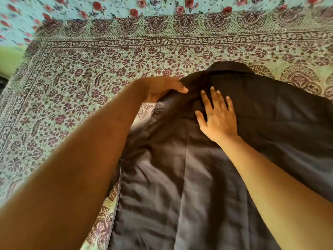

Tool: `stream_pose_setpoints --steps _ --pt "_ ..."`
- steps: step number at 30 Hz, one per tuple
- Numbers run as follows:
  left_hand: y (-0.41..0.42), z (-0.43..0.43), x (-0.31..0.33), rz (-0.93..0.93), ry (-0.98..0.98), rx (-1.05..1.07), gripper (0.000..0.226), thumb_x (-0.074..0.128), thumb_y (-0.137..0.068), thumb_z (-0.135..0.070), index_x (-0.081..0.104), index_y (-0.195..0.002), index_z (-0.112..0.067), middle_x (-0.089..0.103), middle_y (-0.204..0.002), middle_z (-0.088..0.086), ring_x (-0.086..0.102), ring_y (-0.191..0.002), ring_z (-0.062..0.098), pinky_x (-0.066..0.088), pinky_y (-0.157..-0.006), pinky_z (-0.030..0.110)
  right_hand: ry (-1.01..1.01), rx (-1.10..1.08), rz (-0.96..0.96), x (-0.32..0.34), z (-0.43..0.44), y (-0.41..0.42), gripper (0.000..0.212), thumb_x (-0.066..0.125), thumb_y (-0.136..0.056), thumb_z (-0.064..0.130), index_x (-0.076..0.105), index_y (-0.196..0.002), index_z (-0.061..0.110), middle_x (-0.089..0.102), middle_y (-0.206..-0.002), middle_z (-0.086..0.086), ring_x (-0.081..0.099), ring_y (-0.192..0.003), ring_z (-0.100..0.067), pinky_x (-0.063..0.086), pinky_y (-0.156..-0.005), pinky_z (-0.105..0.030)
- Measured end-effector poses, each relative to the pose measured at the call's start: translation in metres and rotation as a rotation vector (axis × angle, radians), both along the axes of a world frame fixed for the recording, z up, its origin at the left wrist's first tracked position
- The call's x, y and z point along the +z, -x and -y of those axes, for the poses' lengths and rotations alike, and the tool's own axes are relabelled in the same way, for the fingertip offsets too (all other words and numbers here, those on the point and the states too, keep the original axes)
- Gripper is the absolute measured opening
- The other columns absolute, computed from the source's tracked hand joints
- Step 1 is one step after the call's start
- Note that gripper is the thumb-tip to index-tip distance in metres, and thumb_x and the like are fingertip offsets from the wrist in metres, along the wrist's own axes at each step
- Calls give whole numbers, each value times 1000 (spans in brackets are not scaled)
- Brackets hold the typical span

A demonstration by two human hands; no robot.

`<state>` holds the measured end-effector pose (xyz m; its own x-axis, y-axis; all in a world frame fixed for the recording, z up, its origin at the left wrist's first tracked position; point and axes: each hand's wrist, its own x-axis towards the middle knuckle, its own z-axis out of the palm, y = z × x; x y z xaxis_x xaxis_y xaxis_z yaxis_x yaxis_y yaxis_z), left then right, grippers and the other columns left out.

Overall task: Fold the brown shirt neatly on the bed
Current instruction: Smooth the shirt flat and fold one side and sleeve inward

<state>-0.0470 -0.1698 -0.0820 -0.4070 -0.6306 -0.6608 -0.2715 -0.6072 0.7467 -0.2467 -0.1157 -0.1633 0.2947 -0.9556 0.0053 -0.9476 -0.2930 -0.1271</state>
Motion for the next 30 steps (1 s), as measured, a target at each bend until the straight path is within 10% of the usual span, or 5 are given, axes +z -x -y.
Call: stream_pose_setpoints --steps 7,11,16,20,30 --pt "-55 2 23 556 14 -139 38 73 -68 -38 60 -99 -19 60 -111 -4 49 -109 15 34 -91 28 -20 5 -15 2 -1 1 62 23 -92 48 16 -148 22 13 -156 -10 14 -143 -25 6 -115 -42" --pt "-81 12 27 335 52 32 80 91 -19 -48 65 -87 -17 70 -90 -5 60 -91 12 42 -91 29 -10 -4 -13 0 -2 0 63 22 -91 48 17 -148 22 15 -155 -11 16 -143 -26 7 -116 -43" --pt "-74 19 -2 536 404 256 21 77 -69 -16 58 -76 -20 59 -70 0 55 -61 8 46 -55 14 11 -21 -5 -2 -2 0 64 21 -90 49 17 -148 22 18 -155 -12 20 -142 -26 8 -116 -43" --pt "-51 11 -31 1225 775 152 22 61 -80 -13 64 -100 -23 61 -112 8 56 -105 27 43 -91 37 5 -18 4 -4 -1 1 64 22 -90 49 16 -148 22 17 -155 -13 19 -142 -27 6 -116 -43" --pt "-35 -66 -74 1227 744 -77 56 24 -96 -53 11 -148 -35 5 -158 -7 4 -146 16 -1 -116 43 -29 -38 0 1 1 3 64 17 -89 52 13 -148 28 13 -156 -10 11 -142 -37 0 -113 -51"
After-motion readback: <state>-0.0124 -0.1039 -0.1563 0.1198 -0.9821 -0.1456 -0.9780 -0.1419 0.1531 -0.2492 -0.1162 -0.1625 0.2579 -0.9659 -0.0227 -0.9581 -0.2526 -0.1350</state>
